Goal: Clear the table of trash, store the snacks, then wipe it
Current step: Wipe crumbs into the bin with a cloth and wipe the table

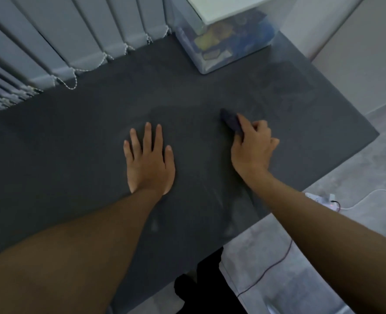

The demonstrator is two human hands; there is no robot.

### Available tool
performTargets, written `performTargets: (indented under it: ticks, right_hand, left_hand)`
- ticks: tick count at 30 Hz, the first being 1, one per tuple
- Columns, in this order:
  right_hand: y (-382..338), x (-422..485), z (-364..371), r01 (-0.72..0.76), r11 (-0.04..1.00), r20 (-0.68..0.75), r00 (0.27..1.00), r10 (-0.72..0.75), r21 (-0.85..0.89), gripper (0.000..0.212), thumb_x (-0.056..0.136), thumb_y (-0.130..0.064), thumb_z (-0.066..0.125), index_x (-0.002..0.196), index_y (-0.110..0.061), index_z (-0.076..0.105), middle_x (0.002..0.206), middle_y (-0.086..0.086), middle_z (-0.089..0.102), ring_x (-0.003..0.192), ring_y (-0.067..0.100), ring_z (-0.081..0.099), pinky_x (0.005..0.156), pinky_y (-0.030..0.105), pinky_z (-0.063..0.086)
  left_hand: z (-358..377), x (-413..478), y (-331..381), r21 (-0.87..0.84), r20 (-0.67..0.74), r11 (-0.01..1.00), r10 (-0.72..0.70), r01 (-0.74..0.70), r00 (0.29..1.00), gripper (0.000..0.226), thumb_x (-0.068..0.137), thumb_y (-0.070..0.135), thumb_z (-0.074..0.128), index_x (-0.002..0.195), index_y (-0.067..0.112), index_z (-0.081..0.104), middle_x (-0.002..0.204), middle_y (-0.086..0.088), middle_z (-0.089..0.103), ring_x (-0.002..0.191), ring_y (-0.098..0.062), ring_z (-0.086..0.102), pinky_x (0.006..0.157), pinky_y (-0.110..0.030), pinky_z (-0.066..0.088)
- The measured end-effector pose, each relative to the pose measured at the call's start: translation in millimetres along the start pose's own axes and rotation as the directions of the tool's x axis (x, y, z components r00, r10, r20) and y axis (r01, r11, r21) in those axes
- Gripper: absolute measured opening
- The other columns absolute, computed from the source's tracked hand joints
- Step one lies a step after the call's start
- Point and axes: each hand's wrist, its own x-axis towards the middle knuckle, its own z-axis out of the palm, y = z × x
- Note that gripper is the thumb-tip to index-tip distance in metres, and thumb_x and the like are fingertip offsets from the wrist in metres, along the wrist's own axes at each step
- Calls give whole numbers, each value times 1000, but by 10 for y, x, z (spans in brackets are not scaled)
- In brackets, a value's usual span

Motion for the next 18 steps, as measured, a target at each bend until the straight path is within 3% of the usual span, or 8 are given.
performTargets:
  ticks: [2,5,7,9,11,13,16,18]
  right_hand:
    - [-190,-122,61,223,975,62,973,-222,-13,42,94,-26,52,135,-32,57,107,6,52,94,27,52,82,38,30]
    - [-227,-164,116,604,797,162,787,-595,-3,41,92,-27,53,132,-32,61,105,4,55,89,27,55,79,42,36]
    - [-225,153,176,577,814,132,813,-567,-63,42,91,-27,52,132,-34,61,106,5,55,92,28,55,79,40,31]
    - [-280,485,254,340,937,78,939,-334,-77,43,94,-24,54,135,-34,58,111,7,53,99,28,53,80,36,23]
    - [-424,625,338,154,988,84,985,-151,-27,42,96,-24,53,137,-32,55,116,8,52,104,28,51,82,37,22]
    - [-578,544,414,303,953,128,946,-297,-29,41,97,-28,50,138,-31,53,116,7,52,102,27,52,85,39,27]
    - [-571,507,435,664,747,238,720,-651,37,44,96,-32,44,138,-31,55,112,7,54,95,27,54,82,40,29]
    - [-573,761,460,657,754,216,736,-642,3,44,95,-31,45,138,-32,56,112,8,55,96,28,55,82,41,29]
  left_hand:
    - [5,5,0,-2,-2,1000,-1,1,1000,61,102,46,6,159,26,-4,167,2,-4,153,-30,-9,124,-49,0]
    - [5,7,-5,7,-4,1000,-5,5,1000,62,102,46,6,159,25,-3,167,2,-3,153,-30,-8,124,-49,2]
    - [0,12,-1,9,2,1000,-7,7,1000,63,101,47,5,159,25,-3,167,2,-3,153,-30,-8,124,-49,2]
    - [-6,19,5,13,11,1000,-9,9,1000,63,101,48,6,159,25,-2,167,2,-2,153,-30,-8,124,-49,2]
    - [-9,23,6,17,15,1000,-11,10,1000,63,102,48,7,159,25,-2,167,2,-3,153,-29,-9,124,-49,3]
    - [-11,28,5,25,18,1000,-9,9,1000,63,102,48,7,159,25,-2,167,2,-4,153,-29,-10,124,-49,2]
    - [-7,35,1,47,29,999,-3,2,1000,63,102,48,6,159,24,-3,167,1,-5,153,-30,-11,124,-49,3]
    - [-9,42,-1,48,39,999,-3,1,999,63,102,48,6,159,24,-3,167,1,-5,153,-31,-11,124,-50,4]
